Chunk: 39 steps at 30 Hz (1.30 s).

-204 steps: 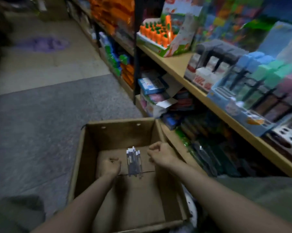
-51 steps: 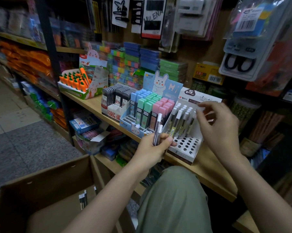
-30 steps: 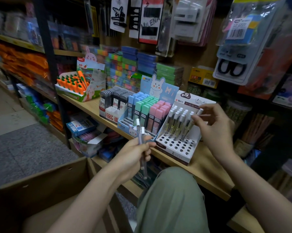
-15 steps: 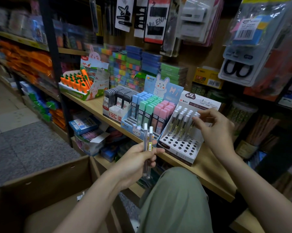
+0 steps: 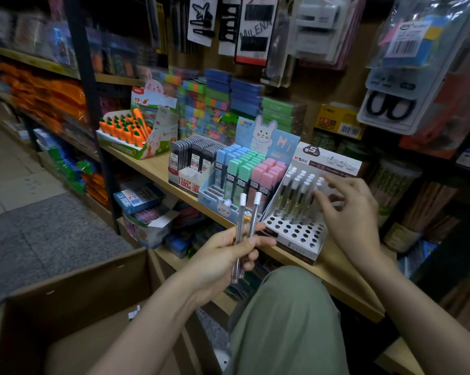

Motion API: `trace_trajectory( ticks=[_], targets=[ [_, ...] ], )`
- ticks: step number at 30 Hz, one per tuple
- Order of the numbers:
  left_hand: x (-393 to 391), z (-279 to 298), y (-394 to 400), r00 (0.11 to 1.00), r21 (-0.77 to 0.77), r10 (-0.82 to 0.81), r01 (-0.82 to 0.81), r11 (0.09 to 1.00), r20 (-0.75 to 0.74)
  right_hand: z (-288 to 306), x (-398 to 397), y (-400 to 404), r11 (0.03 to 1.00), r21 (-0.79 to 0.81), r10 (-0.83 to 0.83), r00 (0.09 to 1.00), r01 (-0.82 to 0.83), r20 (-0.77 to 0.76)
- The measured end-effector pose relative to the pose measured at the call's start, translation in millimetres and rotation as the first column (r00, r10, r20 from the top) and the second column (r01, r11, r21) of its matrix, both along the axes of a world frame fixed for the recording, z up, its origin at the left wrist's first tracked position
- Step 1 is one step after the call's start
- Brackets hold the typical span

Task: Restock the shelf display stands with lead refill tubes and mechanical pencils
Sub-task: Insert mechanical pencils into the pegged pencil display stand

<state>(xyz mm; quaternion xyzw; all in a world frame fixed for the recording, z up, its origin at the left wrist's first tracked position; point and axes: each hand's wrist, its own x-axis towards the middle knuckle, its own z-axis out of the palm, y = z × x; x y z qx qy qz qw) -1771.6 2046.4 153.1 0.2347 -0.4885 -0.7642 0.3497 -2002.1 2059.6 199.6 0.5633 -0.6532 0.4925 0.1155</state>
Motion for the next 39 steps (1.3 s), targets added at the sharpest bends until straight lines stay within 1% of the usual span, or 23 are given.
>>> trace_trajectory(
  ticks=[2,3,4,5,6,7,8,9,12,13,14,15,16,17,18,20,22,25,27,31,36,39],
  targets=[
    [3,1,0,0.998,-0.027,-0.063,0.063,0.998,-0.008,4,6,11,0.998,-0.033,0.060,0.998,-0.060,0.017],
    [3,3,0,0.995,-0.033,-0.096,0.096,0.995,-0.025,7,12,15,0.992,0.000,0.127,0.991,-0.127,0.052],
    [2,5,1,0.991,-0.034,-0.125,0.123,0.992,-0.053,10,19,17,0.973,0.068,0.211,0.970,-0.220,0.118],
    [1,7,1,0.986,-0.030,-0.145,0.143,0.989,-0.082,13,28,19,0.932,0.139,0.301,0.930,-0.333,0.209],
    [-2,8,2,0.982,-0.022,-0.156,0.155,0.988,-0.104,16,36,20,0.877,0.175,0.384,0.872,-0.447,0.302],
    [-5,10,2,0.980,-0.012,-0.162,0.162,0.987,-0.117,17,43,21,0.830,0.169,0.445,0.814,-0.532,0.373],
    [-8,12,2,0.979,-0.005,-0.166,0.166,0.986,-0.122,18,48,20,0.806,0.137,0.482,0.773,-0.576,0.411],
    [-9,13,3,0.979,-0.001,-0.168,0.170,0.986,-0.118,18,51,20,0.801,0.104,0.500,0.754,-0.590,0.427],
    [-13,18,5,0.986,-0.016,-0.149,0.148,0.989,-0.073,17,55,21,0.813,0.041,0.508,0.742,-0.580,0.437],
    [-15,17,5,0.994,-0.031,-0.107,0.106,0.994,-0.036,18,53,21,0.821,0.013,0.507,0.739,-0.571,0.444],
    [-17,15,3,0.999,-0.067,-0.030,0.032,0.997,0.025,20,49,21,0.837,-0.018,0.497,0.745,-0.547,0.444],
    [-19,11,-1,0.991,-0.129,0.075,-0.060,0.990,0.111,24,42,21,0.861,-0.050,0.477,0.769,-0.507,0.425],
    [-19,8,-4,0.963,-0.205,0.186,-0.145,0.968,0.196,28,33,21,0.886,-0.084,0.450,0.807,-0.455,0.381],
    [-18,5,-8,0.926,-0.274,0.277,-0.206,0.940,0.255,32,22,21,0.910,-0.122,0.415,0.852,-0.397,0.320],
    [-16,1,-12,0.897,-0.319,0.334,-0.238,0.917,0.291,35,12,21,0.929,-0.156,0.366,0.896,-0.336,0.251],
    [-15,-9,-16,0.855,-0.342,0.383,-0.264,0.902,0.350,34,-4,24,0.954,-0.188,0.260,0.955,-0.233,0.139],
    [-17,-17,-16,0.821,-0.328,0.402,-0.280,0.902,0.406,25,-9,23,0.961,-0.189,0.223,0.969,-0.201,0.106],
    [-28,-19,-13,0.828,-0.320,0.398,-0.283,0.904,0.395,12,-9,17,0.953,-0.203,0.255,0.957,-0.225,0.139],
    [-34,-15,-12,0.833,-0.383,0.403,-0.254,0.888,0.380,8,-7,12,0.950,-0.214,0.257,0.959,-0.228,0.120],
    [-43,-8,-14,0.815,-0.519,0.447,-0.217,0.827,0.370,0,-5,5,0.949,-0.205,0.263,0.960,-0.239,0.099],
    [-56,-8,-19,0.726,-0.697,0.578,-0.192,0.691,0.373,-3,-8,6,0.956,-0.165,0.258,0.964,-0.244,0.068],
    [-60,-13,-19,0.702,-0.770,0.625,-0.174,0.614,0.340,-3,-9,6,0.960,-0.141,0.253,0.965,-0.242,0.065]
  ],
)
